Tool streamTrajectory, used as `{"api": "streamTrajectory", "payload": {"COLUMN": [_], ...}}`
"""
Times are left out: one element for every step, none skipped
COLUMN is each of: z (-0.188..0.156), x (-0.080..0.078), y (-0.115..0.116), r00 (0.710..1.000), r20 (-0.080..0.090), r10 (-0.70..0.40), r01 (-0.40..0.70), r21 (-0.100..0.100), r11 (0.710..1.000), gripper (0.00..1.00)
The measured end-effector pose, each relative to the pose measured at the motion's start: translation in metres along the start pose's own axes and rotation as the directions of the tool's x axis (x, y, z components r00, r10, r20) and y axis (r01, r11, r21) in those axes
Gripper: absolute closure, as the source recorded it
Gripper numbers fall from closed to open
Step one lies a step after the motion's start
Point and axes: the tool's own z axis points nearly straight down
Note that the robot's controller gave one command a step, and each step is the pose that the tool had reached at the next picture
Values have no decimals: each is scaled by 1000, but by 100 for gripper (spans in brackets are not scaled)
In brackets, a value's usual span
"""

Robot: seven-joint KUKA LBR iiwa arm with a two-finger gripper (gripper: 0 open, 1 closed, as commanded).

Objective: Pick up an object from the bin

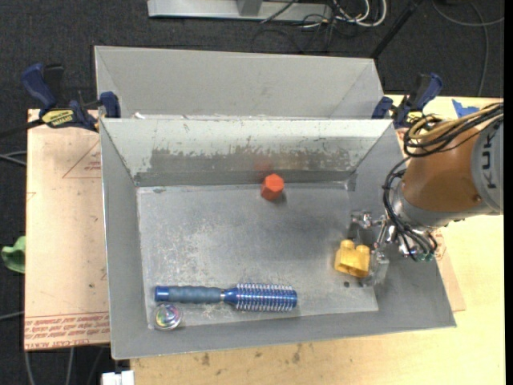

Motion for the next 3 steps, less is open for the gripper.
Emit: {"api": "streamTrajectory", "payload": {"z": [0, -1, -1], "x": [-1, -2, -2], "y": [0, 0, 1], "r00": [1000, 1000, 1000], "r20": [0, 0, 0], "r10": [0, 0, -1], "r01": [0, 0, 1], "r21": [0, 0, 0], "r11": [1000, 1000, 1000], "gripper": [0, 0, 100]}}
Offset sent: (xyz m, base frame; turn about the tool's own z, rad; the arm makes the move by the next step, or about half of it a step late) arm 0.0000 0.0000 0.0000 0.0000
